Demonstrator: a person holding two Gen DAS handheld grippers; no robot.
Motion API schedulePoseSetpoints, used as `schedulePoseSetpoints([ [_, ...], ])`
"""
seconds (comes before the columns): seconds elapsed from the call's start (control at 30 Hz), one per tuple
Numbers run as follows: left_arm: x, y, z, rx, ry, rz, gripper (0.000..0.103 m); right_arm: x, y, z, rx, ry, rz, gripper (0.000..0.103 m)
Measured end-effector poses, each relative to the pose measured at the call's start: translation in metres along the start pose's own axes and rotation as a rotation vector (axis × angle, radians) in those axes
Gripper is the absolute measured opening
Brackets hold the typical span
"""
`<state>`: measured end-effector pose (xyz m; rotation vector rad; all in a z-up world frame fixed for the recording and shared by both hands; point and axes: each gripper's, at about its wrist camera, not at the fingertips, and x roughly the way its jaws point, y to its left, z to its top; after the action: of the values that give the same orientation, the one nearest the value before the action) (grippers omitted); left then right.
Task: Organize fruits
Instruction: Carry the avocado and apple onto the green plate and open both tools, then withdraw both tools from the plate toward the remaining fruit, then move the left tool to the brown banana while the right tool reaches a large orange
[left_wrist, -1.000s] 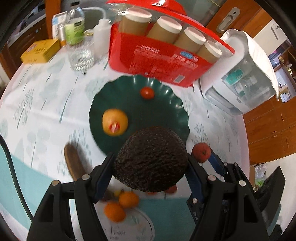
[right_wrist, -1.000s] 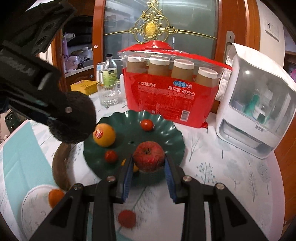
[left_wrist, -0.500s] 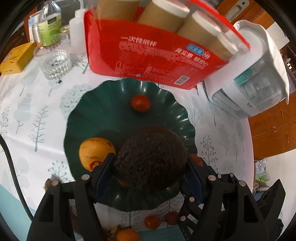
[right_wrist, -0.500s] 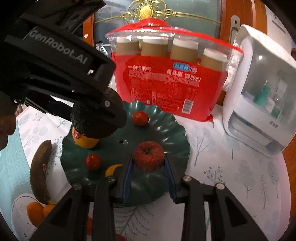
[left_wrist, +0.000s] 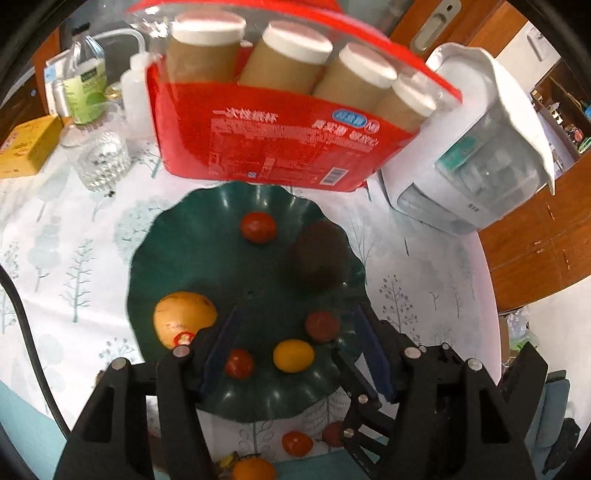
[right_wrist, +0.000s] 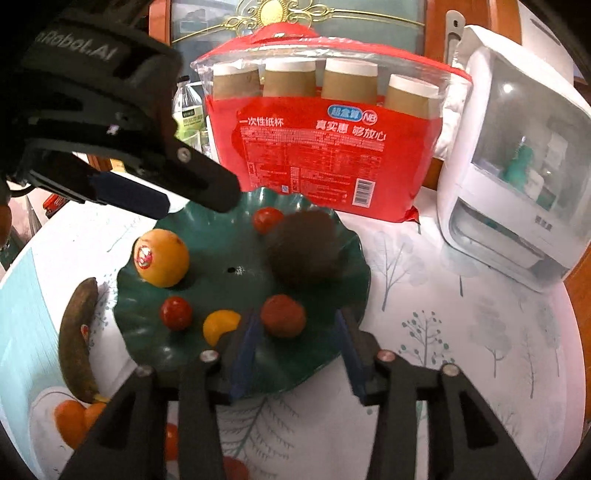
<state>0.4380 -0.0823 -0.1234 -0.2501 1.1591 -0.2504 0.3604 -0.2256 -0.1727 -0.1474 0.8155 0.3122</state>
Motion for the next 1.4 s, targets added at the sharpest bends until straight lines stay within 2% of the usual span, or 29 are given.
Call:
schedulePoseSetpoints([
  [0.1,-0.017,0.003,-0.006,-0.008,-0.017,0.012,0.063,-0.014,0.005,-0.001,0.009,-0.009,-0.009,0.052],
  [0.4,-0.073,0.025,-0.037,-0.064,-0.079,0.049,0.065,-0.057,0.009,-0.015,0.092,0.004,-0.015,0.054],
  [0.73,-0.122,0.058,-0.085,-0.099,-0.105,0.098,0.074,-0.094,0.028,-0.041,0.158,0.03,-0.006,0.054],
  [0.97,-0.131,0.087,-0.116,-0.105,-0.062,0.124,0.077,-0.111,0.062,-0.06,0.168,0.048,0.017,0.054],
  [1.2,-0.121,0.115,-0.138,-0.142,-0.001,0.118,0.08,-0.12,0.1,-0.076,0.201,0.044,0.035,0.054],
  [1.4,-0.104,0.132,-0.143,-0.232,0.057,0.115,0.081,-0.12,0.128,-0.086,0.193,0.035,0.018,0.054],
])
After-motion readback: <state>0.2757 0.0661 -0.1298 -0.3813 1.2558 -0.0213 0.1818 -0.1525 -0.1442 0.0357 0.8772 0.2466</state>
